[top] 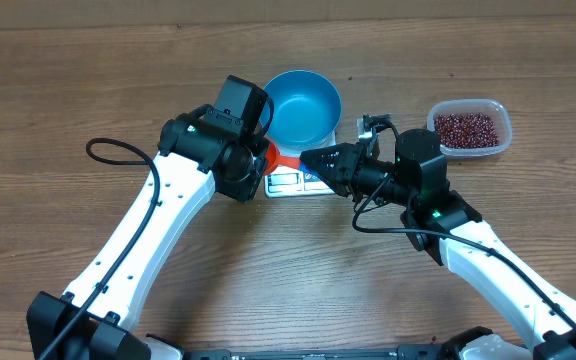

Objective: Scoop item into bowl and weigh 150g on scale
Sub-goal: 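Grasp the scoop's blue handle with the right gripper, then release the scoop from the left gripper and pull right gripper away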

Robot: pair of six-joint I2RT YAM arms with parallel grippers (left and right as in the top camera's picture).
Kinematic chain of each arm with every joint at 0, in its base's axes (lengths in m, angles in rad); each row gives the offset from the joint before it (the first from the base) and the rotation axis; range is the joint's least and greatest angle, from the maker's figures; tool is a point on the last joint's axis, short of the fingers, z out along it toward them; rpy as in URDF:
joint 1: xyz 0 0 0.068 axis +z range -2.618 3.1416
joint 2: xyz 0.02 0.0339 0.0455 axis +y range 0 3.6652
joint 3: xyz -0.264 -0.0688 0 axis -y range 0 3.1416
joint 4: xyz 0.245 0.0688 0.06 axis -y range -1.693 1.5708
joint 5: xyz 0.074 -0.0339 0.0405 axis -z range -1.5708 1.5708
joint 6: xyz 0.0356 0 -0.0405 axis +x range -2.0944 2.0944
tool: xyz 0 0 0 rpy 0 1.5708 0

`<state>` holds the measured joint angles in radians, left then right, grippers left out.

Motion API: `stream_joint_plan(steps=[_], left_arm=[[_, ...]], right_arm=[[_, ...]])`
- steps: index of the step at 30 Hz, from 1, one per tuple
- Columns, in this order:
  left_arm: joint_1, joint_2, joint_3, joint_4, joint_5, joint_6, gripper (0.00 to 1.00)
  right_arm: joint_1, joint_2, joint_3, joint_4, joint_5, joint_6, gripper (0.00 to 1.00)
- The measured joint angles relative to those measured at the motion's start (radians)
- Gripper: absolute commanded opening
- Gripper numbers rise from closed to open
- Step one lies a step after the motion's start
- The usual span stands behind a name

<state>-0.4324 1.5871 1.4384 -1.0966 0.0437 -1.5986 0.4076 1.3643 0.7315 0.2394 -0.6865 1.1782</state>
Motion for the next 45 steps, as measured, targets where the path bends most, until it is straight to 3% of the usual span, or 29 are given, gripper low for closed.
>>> stream_joint_plan(steps=[12,17,24,33,38,45], left_arm=[[0.000,0.000,0.000,0.000,0.000,-0.001,0.06],[0.000,0.000,0.000,0.000,0.000,-0.004,0.17],[0.000,0.000,0.000,0.000,-0.003,-0.018,0.42],[0.000,0.000,0.000,0.001,-0.003,-0.011,0.47],[0.011,0.000,0.000,0.023,-0.002,0.080,0.44],[0.066,0.000,0.008,0.037,0.042,0.330,0.41]], right_arm=[[0.013,0.000,0.000,-0.001,0.021,0.000,0.12],[0.013,0.000,0.000,-0.001,0.024,0.000,0.07],[0.013,0.000,0.000,-0.012,0.040,0.001,0.06],[0.013,0.000,0.000,-0.015,0.040,0.000,0.06],[0.013,0.000,0.000,-0.022,0.040,-0.013,0.06],[0.013,0.000,0.000,-0.045,0.040,-0.052,0.06]])
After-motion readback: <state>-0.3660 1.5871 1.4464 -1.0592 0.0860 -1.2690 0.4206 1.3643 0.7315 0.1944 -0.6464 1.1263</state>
